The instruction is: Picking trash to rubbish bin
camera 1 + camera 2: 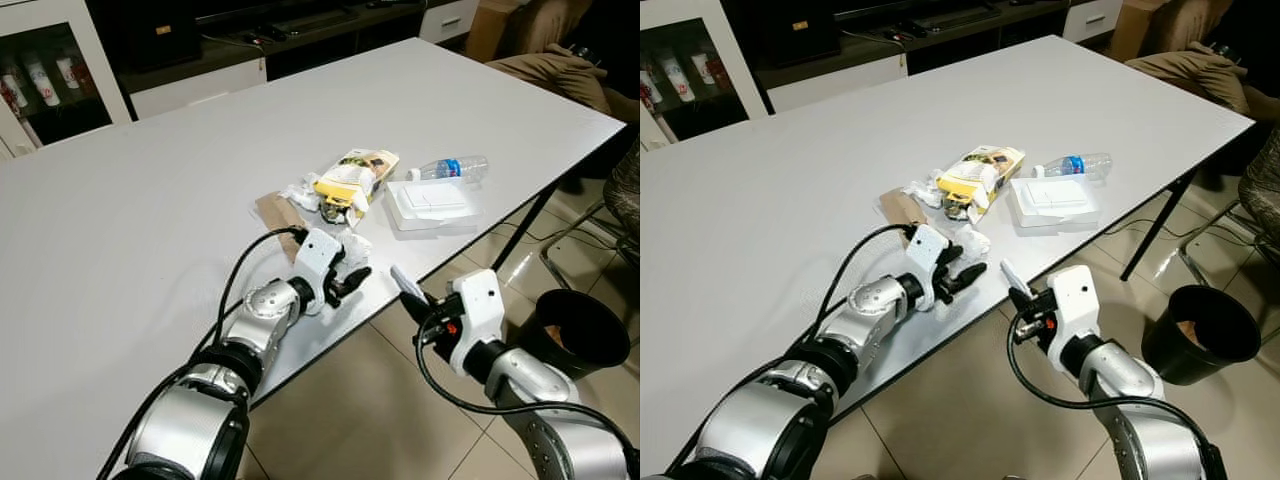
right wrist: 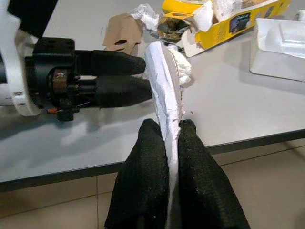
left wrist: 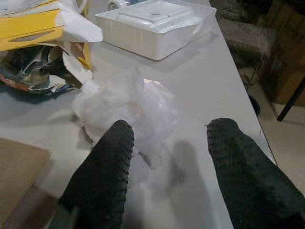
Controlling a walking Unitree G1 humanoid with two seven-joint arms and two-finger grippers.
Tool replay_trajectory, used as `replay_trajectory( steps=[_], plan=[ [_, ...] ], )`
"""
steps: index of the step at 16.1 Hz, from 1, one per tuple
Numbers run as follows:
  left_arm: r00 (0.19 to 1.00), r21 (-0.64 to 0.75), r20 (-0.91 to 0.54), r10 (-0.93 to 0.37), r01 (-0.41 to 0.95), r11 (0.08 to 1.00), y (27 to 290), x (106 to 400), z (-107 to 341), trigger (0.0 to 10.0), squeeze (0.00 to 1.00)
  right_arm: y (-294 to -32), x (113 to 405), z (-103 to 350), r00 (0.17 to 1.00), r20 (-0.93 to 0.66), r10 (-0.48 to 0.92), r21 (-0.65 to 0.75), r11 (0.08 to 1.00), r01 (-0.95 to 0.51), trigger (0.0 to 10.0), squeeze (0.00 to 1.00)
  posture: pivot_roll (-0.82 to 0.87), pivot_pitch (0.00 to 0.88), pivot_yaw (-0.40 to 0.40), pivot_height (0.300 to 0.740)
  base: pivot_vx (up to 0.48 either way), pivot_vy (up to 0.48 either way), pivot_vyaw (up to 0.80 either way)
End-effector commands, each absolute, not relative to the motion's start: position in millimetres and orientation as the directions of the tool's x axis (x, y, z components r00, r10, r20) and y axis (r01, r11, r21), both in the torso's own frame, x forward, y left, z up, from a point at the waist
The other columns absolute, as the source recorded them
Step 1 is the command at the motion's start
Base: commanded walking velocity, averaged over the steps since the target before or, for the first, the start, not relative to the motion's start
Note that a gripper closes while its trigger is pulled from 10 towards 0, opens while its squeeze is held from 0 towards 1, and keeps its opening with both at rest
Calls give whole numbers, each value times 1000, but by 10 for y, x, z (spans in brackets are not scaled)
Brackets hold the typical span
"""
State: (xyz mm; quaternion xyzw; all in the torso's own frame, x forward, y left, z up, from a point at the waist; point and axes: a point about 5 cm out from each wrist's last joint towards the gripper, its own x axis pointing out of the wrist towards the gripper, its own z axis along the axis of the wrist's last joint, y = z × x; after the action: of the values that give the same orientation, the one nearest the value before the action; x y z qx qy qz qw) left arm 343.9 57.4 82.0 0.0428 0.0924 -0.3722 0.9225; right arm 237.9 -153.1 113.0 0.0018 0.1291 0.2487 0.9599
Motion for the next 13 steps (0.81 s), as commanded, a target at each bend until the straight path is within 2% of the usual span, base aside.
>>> replay_trajectory(
  steps=[1,8,10,13],
  plan=[
    [712,26,-207,-671,690,724,577,3469,850,0,0,-1524,2381,1137,833,-254,491,52,867,-496,0,0,-260,31,1,740,0,0,0],
    [736,22,-205,-645,663,749,627,3500,868,0,0,-1519,2386,1139,830,-253,497,43,863,-504,0,0,-256,27,-4,740,0,0,0],
    [744,-83,-55,-666,662,745,671,3533,1011,0,0,-1522,2399,1161,849,-223,479,52,875,-481,0,0,-254,23,2,740,0,0,0],
    [750,-109,119,-650,661,743,734,3524,1172,0,0,-1579,2415,1196,879,-191,437,54,899,-435,0,0,-253,21,4,740,0,0,0]
  ],
)
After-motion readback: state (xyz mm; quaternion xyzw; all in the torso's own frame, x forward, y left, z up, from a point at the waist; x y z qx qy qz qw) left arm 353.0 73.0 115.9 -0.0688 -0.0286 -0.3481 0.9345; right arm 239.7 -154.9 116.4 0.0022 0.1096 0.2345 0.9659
